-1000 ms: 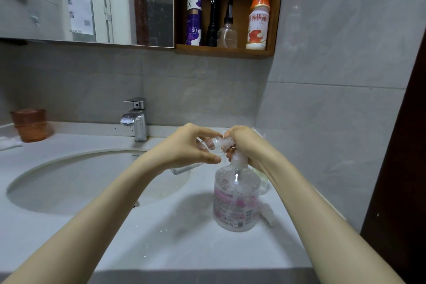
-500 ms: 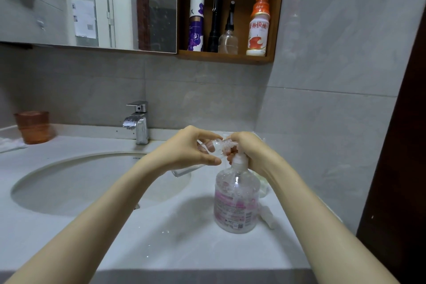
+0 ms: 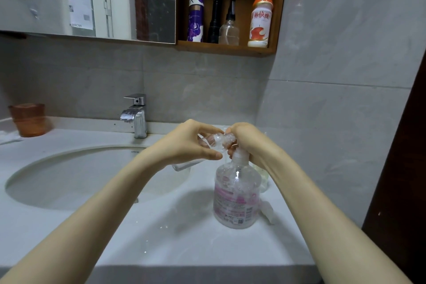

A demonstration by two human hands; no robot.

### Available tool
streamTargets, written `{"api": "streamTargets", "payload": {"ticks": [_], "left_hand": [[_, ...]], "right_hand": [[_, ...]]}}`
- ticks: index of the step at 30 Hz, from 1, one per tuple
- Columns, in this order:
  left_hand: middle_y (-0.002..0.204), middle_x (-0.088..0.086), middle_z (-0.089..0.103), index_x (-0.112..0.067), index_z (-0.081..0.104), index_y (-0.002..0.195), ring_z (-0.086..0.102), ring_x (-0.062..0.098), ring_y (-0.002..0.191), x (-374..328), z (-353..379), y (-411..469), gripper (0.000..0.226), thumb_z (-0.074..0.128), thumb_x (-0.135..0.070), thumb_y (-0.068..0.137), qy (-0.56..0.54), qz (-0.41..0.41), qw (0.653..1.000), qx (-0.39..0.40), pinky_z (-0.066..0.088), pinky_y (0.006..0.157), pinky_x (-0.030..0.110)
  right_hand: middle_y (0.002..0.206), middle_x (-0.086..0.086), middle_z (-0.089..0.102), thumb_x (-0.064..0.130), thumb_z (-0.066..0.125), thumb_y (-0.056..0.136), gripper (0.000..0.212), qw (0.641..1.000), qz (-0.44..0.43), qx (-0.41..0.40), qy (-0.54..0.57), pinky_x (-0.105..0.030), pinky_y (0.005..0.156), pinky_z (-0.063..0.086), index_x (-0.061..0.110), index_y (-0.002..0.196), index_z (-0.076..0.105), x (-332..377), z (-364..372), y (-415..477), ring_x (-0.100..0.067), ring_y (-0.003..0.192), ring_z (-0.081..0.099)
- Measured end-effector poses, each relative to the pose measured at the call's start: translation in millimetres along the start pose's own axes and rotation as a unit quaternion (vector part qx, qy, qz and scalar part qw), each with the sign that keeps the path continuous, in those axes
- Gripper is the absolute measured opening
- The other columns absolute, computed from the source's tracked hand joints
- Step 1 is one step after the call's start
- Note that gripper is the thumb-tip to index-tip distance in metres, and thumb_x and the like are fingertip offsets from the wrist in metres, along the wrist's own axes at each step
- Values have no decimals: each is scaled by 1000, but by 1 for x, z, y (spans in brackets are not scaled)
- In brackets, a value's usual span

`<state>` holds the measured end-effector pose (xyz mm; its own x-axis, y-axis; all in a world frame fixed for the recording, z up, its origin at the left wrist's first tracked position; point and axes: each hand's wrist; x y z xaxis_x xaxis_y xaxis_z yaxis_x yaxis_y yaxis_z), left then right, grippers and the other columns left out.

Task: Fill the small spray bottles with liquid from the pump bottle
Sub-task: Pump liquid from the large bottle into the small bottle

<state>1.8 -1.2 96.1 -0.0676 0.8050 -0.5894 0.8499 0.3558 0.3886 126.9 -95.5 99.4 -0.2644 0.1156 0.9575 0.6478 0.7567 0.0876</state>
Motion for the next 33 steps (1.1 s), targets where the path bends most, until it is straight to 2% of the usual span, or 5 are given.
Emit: {"api": "streamTargets", "payload": {"ticks": [7, 10, 13, 21, 33], "left_hand": [[94, 2, 69, -24, 64, 118, 61, 13, 73, 3, 3, 0, 49, 80, -19, 72, -9, -5, 1000, 5, 52, 84, 36], [95, 3, 69, -25, 64, 117, 63, 19, 77, 1, 4, -1, 48, 80, -19, 72, -9, -8, 1000, 4, 52, 84, 36], [95, 1, 69, -25, 64, 118, 63, 15, 75, 1, 5, -3, 49, 80, -19, 72, -15, -9, 1000, 4, 52, 84, 36], [95, 2, 68, -25, 64, 117, 59, 10, 70, -3, 2, -6, 49, 80, -18, 72, -15, -3, 1000, 1, 52, 82, 34], [97, 4, 69, -23, 64, 120, 65, 20, 79, -3, 5, -3, 50, 80, -18, 73, -13, -9, 1000, 1, 52, 83, 34]], "right_hand": [[62, -5, 45, 2, 38, 96, 29, 1000, -7, -4, -4, -17, 41, 40, 12, 69, 44, -2, 3, 0, -13, 50, 44], [63, -4, 46, 3, 38, 96, 28, 1000, -1, -7, 5, -19, 45, 40, 12, 69, 45, -4, 3, -1, -13, 50, 44], [61, -4, 46, 5, 35, 95, 30, 999, 36, 0, 11, -24, 55, 37, 9, 68, 46, -3, 3, -5, -14, 52, 40], [60, -10, 48, 5, 33, 92, 24, 997, 59, -6, 54, -26, 51, 36, 5, 73, 49, 3, 2, -6, -18, 47, 41], [66, -5, 47, 3, 38, 95, 26, 1000, -3, -4, 26, -23, 49, 41, 11, 72, 46, -8, 1, 0, -15, 53, 46]]}}
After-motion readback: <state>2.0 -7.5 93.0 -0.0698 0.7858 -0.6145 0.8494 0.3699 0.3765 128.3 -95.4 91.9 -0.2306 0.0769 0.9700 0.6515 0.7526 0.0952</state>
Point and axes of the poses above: each hand's wrist, its own y-axis towards the middle knuckle, its own z-axis out of the palm, x = y × z
